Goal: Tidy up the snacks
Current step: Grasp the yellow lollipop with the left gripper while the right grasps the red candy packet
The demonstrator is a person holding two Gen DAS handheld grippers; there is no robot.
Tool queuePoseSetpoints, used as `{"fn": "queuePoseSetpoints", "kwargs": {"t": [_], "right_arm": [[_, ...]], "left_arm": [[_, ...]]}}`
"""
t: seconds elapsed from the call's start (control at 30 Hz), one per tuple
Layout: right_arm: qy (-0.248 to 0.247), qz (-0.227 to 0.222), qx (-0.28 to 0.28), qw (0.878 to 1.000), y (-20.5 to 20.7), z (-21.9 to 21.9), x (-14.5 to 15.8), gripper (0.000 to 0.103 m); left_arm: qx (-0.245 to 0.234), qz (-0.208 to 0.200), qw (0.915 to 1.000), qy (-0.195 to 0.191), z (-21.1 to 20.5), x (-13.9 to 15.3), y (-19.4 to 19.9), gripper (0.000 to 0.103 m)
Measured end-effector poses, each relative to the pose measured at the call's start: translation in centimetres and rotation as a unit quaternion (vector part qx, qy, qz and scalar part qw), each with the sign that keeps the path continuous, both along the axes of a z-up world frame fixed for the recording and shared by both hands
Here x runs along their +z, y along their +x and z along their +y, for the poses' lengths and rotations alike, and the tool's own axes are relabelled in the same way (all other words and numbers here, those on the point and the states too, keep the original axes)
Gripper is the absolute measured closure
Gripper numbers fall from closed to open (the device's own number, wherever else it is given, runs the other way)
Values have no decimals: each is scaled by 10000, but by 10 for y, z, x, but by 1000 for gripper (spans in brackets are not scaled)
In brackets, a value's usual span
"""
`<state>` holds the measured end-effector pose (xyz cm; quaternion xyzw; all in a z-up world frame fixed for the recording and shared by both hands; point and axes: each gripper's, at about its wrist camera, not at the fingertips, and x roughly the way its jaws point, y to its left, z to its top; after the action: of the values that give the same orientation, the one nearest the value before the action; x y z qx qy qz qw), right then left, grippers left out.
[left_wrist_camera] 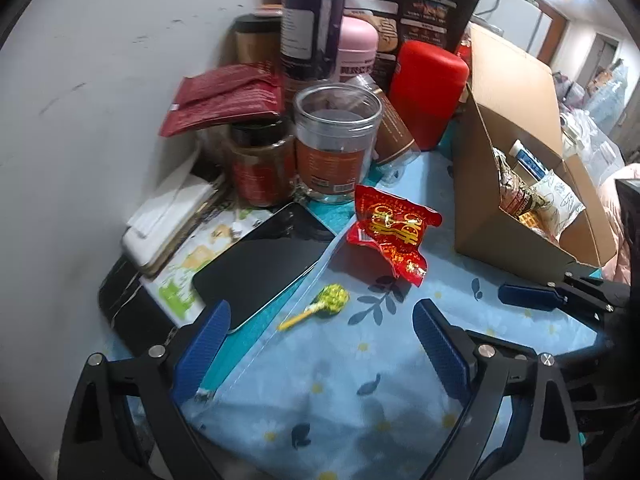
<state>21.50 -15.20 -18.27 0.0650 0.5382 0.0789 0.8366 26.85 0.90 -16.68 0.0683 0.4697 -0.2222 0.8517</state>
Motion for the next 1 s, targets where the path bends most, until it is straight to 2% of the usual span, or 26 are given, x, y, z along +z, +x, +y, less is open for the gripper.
{"fn": "queuePoseSetpoints", "kwargs": {"t": [0.1, 0.17, 0.23, 0.4, 0.47, 0.6, 0.67, 0.73, 0.8, 0.9, 1.0], "right_arm": [[-7, 108, -84, 9999, 11, -5, -9, 35], [-38, 182, -140, 9997, 17, -8, -15, 34], [-44, 264, -185, 9995, 23, -10, -22, 35], [1, 400, -294, 9988, 32, -18, -34, 34], [-49, 413, -315, 9986, 36, -22, -37, 34], [-59, 465, -316, 9984, 43, -29, -41, 34], [-75, 417, -326, 9986, 45, -32, -39, 34], [-61, 364, -310, 9988, 48, -34, -38, 34], [-57, 305, -273, 9991, 51, -35, -38, 34], [-75, 258, -223, 9994, 56, -35, -40, 34], [61, 241, -193, 9995, 62, -34, -44, 28]], "left_arm": [[-143, 0, 9999, 85, -7, -10, 10, 9], [-191, 163, 9997, 29, -8, -19, 19, 9], [-192, 417, 9989, -28, -9, -32, 29, 15], [-357, 665, 9971, 77, -17, -56, 40, 30], [-443, 758, 9961, 49, -19, -63, 41, 32], [-485, 875, 9950, 46, -23, -73, 43, 49], [-440, 861, 9953, 20, -24, -76, 44, 58], [-483, 831, 9954, 60, -25, -79, 44, 71], [-583, 753, 9954, 130, -30, -82, 41, 78], [-586, 720, 9956, 98, -32, -83, 38, 78], [-433, 660, 9968, 97, -26, -80, 38, 78]]}}
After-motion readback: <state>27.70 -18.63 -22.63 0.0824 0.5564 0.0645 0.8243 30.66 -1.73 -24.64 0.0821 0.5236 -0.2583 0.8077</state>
